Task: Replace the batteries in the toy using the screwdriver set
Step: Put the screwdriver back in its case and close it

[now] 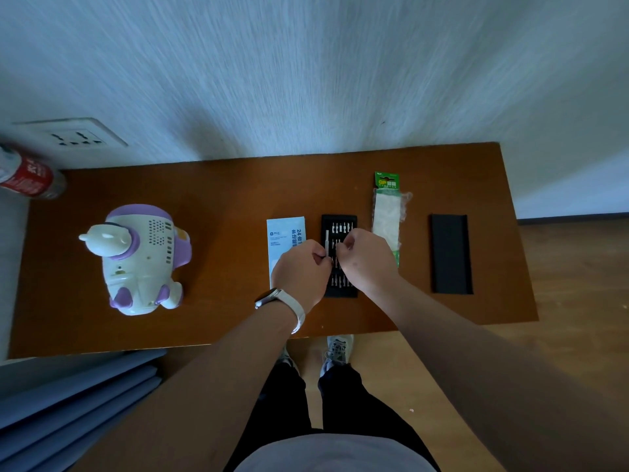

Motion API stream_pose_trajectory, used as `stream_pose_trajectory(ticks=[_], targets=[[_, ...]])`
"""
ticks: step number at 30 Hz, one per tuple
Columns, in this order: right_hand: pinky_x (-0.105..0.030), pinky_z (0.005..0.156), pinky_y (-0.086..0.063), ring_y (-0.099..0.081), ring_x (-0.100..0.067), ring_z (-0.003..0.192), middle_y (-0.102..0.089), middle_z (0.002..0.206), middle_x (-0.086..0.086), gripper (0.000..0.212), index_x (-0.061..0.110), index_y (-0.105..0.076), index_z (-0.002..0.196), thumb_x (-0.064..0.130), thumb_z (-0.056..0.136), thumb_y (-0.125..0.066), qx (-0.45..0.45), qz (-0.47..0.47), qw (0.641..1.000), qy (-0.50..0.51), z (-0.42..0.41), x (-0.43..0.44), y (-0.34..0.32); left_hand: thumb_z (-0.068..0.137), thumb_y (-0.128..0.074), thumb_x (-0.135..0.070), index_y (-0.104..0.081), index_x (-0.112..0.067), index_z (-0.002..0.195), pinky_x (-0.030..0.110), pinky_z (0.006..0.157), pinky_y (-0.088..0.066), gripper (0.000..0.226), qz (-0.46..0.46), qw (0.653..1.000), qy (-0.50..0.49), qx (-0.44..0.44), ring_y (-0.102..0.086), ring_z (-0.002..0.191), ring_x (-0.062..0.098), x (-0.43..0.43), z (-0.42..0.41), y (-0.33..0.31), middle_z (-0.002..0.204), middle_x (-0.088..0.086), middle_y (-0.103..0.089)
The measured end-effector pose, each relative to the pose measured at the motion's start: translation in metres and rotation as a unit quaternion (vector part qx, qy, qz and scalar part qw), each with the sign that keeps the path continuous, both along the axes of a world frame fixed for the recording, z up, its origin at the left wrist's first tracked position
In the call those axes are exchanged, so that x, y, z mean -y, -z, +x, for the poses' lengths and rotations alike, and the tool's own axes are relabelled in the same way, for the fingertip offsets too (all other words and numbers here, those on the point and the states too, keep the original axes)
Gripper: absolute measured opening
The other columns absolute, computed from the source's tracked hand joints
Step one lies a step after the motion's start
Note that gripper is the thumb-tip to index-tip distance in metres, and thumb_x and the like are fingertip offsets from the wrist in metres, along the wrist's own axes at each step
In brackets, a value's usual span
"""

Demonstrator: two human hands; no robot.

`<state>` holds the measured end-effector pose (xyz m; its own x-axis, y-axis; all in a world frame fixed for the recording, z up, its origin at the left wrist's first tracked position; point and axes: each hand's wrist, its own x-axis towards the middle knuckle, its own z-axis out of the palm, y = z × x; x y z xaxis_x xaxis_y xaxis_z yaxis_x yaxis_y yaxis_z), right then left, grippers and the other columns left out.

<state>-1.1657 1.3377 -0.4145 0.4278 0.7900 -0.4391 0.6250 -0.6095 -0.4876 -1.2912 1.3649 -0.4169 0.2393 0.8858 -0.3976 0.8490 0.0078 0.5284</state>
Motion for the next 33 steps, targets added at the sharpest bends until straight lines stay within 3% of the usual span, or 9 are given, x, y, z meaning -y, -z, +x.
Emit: stream_pose_trajectory(ticks=[9, 14, 17, 21, 29, 33], targets=[[-0.024, 0.048, -0.036, -0.055, -0.014, 0.057, -0.057, 0.069, 0.002, 0.015, 0.016, -0.057, 0.085, 0.027, 0.094, -0.060, -0.048, -0.002, 0.999, 0.017, 0.010, -0.002, 0.002, 0.095, -0.058, -0.028, -0.065, -0.023, 0.109, 0.032, 0.071, -0.055, 0.015, 0.017, 1.000, -0.002, -0.014, -0.062, 0.085, 0.017, 0.001, 0.003, 0.000, 0.098, -0.005, -0.071], [-0.035, 0.061, -0.056, -0.067, -0.021, 0.065, -0.066, 0.074, -0.005, 0.018, 0.014, -0.059, 0.083, 0.029, 0.090, -0.068, -0.071, -0.023, 0.996, 0.049, 0.015, -0.011, 0.001, 0.097, -0.059, -0.032, -0.064, -0.021, 0.119, 0.030, 0.074, -0.053, 0.025, 0.045, 0.998, 0.026, -0.031, -0.064, 0.093, 0.018, 0.001, 0.002, 0.001, 0.107, -0.003, -0.071], [-0.034, 0.060, -0.054, -0.066, -0.022, 0.065, -0.065, 0.075, -0.005, 0.019, 0.013, -0.059, 0.084, 0.028, 0.089, -0.068, -0.067, -0.027, 0.996, 0.048, 0.014, -0.013, 0.002, 0.098, -0.058, -0.033, -0.063, -0.020, 0.121, 0.027, 0.074, -0.050, 0.027, 0.064, 0.996, 0.047, -0.045, -0.064, 0.097, 0.017, 0.002, 0.002, 0.002, 0.112, -0.002, -0.069], [-0.023, 0.050, -0.038, -0.053, -0.010, 0.060, -0.057, 0.074, 0.001, 0.018, 0.013, -0.057, 0.084, 0.028, 0.092, -0.065, -0.039, -0.007, 0.999, 0.014, 0.014, -0.008, 0.000, 0.098, -0.057, -0.033, -0.063, -0.020, 0.118, 0.030, 0.074, -0.054, 0.025, 0.069, 0.995, 0.053, -0.056, -0.064, 0.095, 0.018, 0.003, 0.003, 0.001, 0.109, -0.002, -0.070], [-0.031, 0.064, -0.053, -0.062, -0.014, 0.074, -0.065, 0.085, 0.002, 0.016, 0.017, -0.060, 0.095, 0.034, 0.093, -0.058, -0.073, 0.030, 0.997, 0.013, 0.020, 0.017, -0.015, 0.097, -0.055, -0.047, -0.062, -0.019, 0.114, 0.028, 0.068, -0.049, 0.034, 0.056, 0.993, 0.066, -0.079, -0.064, 0.091, 0.018, 0.007, 0.007, -0.009, 0.105, -0.001, -0.068], [-0.031, 0.068, -0.052, -0.059, -0.012, 0.075, -0.062, 0.083, 0.005, 0.013, 0.019, -0.061, 0.093, 0.031, 0.094, -0.054, -0.018, 0.027, 0.999, -0.006, 0.045, 0.041, -0.023, 0.093, -0.052, -0.061, -0.056, -0.022, 0.106, 0.033, 0.067, -0.053, 0.042, 0.039, 0.989, 0.070, -0.124, -0.062, 0.085, 0.018, 0.007, 0.015, -0.013, 0.100, -0.002, -0.065]])
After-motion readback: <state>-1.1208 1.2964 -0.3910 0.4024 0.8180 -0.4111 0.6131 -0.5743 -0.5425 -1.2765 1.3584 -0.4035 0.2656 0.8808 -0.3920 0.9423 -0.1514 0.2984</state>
